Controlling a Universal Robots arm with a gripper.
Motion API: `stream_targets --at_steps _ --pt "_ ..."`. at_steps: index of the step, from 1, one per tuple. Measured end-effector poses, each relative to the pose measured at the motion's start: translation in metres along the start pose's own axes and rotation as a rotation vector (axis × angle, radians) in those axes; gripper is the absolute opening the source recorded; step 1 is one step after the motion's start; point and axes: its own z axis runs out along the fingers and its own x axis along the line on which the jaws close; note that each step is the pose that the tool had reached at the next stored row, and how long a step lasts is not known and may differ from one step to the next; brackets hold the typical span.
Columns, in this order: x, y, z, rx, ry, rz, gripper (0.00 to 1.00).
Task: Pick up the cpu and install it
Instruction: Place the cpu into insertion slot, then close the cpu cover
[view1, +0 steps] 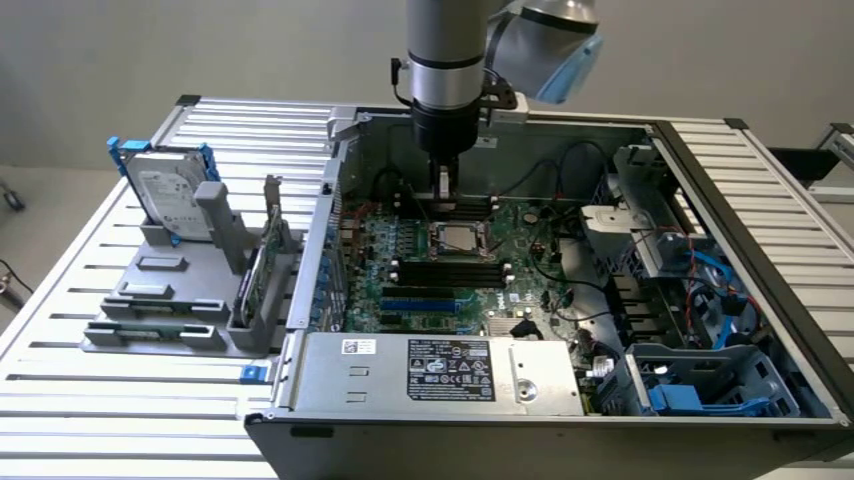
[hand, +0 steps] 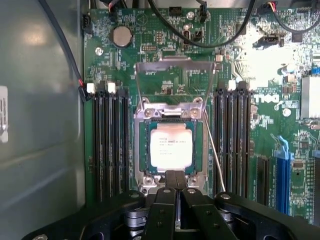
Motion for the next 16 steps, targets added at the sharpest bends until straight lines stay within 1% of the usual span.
stream_targets --at_steps 2,3,16 --pt "-0.0001 -0.0043 -0.0007 0.0002 0.0020 0.000 0.11" --pt "-0.0001 -0.0048 -0.0007 0.0002 0.0030 0.000 0.11" --pt "-0.0001 -0.0048 -0.0008 0.0002 0.0033 0.000 0.11"
